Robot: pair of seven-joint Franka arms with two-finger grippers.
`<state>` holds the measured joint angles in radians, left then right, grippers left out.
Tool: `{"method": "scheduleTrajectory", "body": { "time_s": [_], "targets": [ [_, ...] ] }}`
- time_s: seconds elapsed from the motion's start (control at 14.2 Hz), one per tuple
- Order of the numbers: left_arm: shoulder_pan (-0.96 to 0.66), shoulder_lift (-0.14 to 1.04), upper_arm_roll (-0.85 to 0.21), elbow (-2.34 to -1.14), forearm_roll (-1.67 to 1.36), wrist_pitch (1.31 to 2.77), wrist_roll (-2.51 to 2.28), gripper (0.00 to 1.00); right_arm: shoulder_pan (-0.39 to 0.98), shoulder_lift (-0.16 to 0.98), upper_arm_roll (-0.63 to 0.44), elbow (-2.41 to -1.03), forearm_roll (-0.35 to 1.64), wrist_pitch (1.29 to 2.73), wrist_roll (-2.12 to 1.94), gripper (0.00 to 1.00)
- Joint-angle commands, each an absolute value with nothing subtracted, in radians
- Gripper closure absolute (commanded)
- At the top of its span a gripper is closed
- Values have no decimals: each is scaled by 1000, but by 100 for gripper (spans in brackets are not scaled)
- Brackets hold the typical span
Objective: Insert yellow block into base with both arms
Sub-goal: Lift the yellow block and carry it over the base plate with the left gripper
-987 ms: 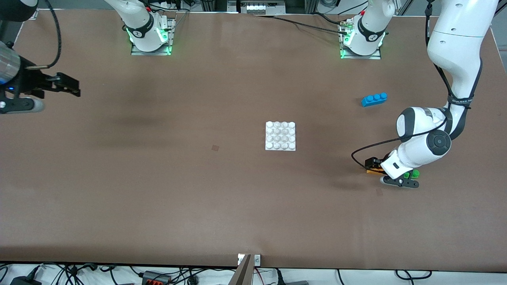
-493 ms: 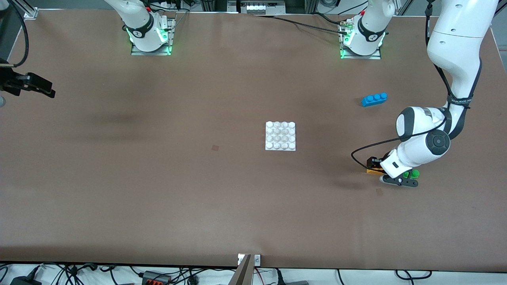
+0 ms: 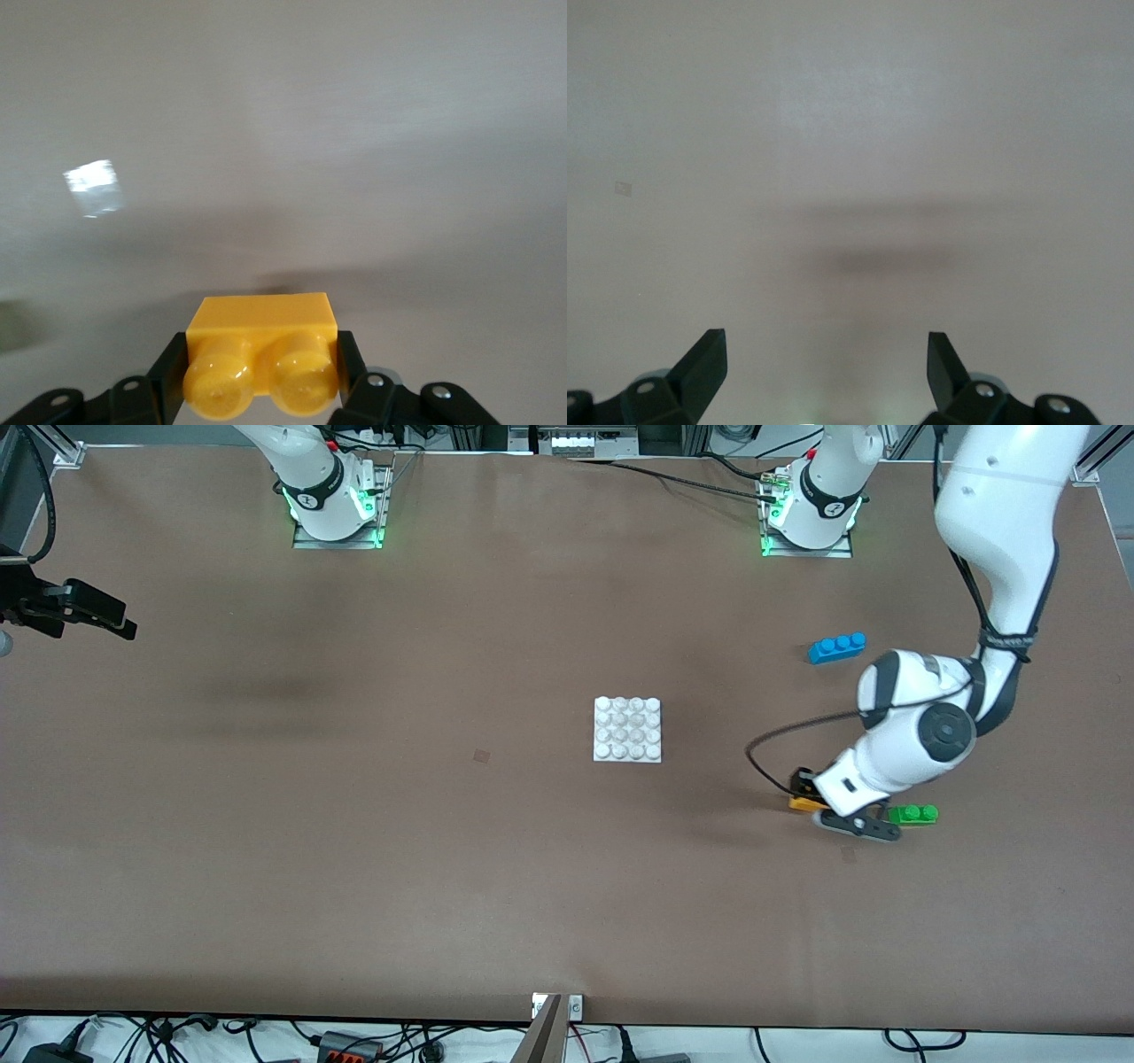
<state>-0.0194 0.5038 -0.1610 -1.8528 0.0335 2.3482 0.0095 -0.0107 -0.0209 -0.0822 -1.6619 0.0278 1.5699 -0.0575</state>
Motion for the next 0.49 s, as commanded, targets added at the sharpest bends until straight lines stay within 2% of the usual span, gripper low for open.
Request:
{"method": "scheduleTrajectory", "body": {
  "time_s": [0.0, 0.21, 0.42],
  "targets": [
    [-147, 402, -159, -1873, 28, 2246, -128, 61, -3, -25, -89, -1654, 13, 1557, -63, 0],
    [-280, 396, -193, -1873, 9, 2226, -367, 61, -2, -26, -87, -1654, -8, 1552, -58, 0],
    [-412, 425, -192, -1875, 9, 2304, -563, 61, 2, -26, -87, -1654, -8, 1554, -54, 0]
  ]
}}
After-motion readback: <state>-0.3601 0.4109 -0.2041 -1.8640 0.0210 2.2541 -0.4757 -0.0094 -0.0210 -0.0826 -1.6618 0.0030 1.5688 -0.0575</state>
